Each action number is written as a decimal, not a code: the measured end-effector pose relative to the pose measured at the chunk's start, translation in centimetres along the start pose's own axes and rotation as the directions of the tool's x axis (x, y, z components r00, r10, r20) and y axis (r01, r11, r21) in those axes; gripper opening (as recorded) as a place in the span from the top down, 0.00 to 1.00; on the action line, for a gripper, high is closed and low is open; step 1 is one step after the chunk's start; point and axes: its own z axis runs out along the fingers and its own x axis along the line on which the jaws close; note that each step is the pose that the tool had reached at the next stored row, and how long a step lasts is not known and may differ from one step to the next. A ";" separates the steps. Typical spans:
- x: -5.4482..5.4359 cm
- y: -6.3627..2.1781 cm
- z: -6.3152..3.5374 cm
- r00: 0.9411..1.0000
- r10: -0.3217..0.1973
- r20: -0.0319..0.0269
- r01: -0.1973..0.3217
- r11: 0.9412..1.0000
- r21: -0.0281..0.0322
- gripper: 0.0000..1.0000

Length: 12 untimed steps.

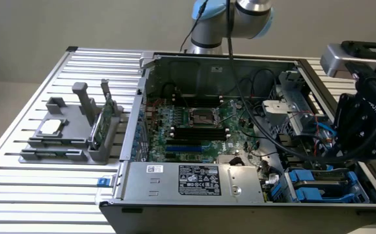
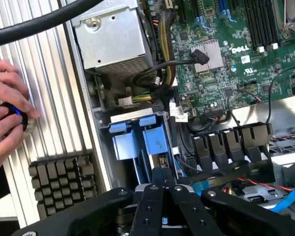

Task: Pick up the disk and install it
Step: 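Insert the first disk wire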

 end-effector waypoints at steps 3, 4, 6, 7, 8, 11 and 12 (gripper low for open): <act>0.0 0.00 -0.02 0.999 0.046 0.001 -0.046 0.999 -0.005 0.89; 0.0 0.00 -0.02 0.998 0.061 0.001 -0.061 0.998 -0.006 0.89; 0.0 0.00 -0.02 0.996 0.093 0.001 -0.093 0.996 -0.010 0.89; 0.0 0.00 -0.02 0.994 0.110 0.001 -0.110 0.994 -0.011 0.89; 0.0 0.00 -0.02 0.992 0.126 0.001 -0.126 0.992 -0.013 0.89; 0.0 0.00 -0.02 0.985 0.173 0.001 -0.173 0.985 -0.018 0.89; 0.0 0.00 -0.02 0.982 0.188 0.001 -0.188 0.982 -0.020 0.89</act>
